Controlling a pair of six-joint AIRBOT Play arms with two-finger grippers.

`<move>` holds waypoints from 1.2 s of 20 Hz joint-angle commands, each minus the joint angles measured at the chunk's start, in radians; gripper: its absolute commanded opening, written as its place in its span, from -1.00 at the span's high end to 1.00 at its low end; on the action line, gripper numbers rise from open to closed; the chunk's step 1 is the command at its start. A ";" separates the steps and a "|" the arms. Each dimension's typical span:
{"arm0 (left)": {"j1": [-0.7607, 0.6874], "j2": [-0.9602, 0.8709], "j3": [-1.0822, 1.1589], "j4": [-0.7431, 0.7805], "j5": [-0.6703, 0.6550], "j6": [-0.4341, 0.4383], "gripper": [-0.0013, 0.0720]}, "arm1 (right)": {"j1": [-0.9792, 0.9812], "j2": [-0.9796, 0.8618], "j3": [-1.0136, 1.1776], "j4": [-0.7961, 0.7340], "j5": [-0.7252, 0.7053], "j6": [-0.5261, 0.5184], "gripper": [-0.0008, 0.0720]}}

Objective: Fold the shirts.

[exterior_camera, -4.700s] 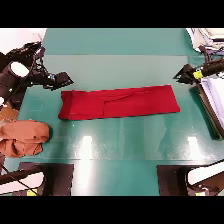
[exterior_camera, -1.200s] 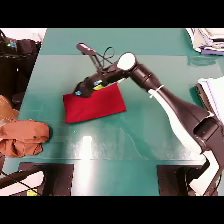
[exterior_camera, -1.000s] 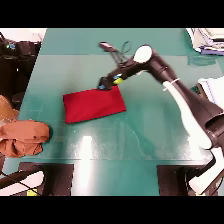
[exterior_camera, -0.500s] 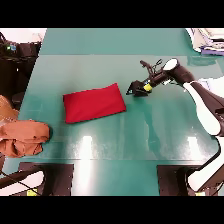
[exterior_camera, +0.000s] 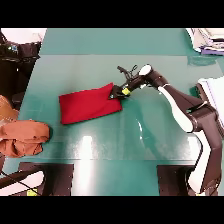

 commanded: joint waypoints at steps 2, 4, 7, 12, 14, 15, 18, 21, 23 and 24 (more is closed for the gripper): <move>0.000 0.000 0.000 -0.051 -0.024 0.000 0.90 | 0.030 -0.013 0.051 0.008 -0.047 -0.018 0.93; -0.020 0.000 0.000 -0.056 -0.034 0.001 0.90 | -0.008 0.016 0.050 0.007 -0.045 -0.016 0.93; -0.117 0.000 0.000 -0.052 -0.049 0.016 0.90 | -0.127 0.096 0.047 -0.018 -0.034 0.013 0.93; -0.322 0.000 0.000 -0.053 -0.006 0.023 0.90 | -0.431 0.279 0.048 -0.187 0.013 0.043 0.93; -0.385 0.000 0.000 -0.053 0.030 0.023 0.90 | -0.565 0.338 0.048 -0.212 0.020 0.044 0.93; -0.411 0.000 0.000 -0.053 0.046 0.022 0.90 | -0.628 0.359 0.048 -0.210 0.019 0.044 0.93; -0.480 0.000 0.000 -0.053 0.067 0.018 0.90 | -0.814 0.393 0.048 -0.209 0.019 0.044 0.93; -0.536 0.000 0.000 -0.053 0.067 0.018 0.90 | -0.953 0.391 0.048 -0.209 0.008 0.043 0.93; -0.559 0.000 0.000 -0.053 0.068 0.018 0.90 | -1.019 0.391 0.048 -0.208 -0.031 0.043 0.93; -0.561 0.000 0.000 -0.056 0.067 0.018 0.90 | -1.045 0.391 0.048 -0.204 -0.050 0.043 0.93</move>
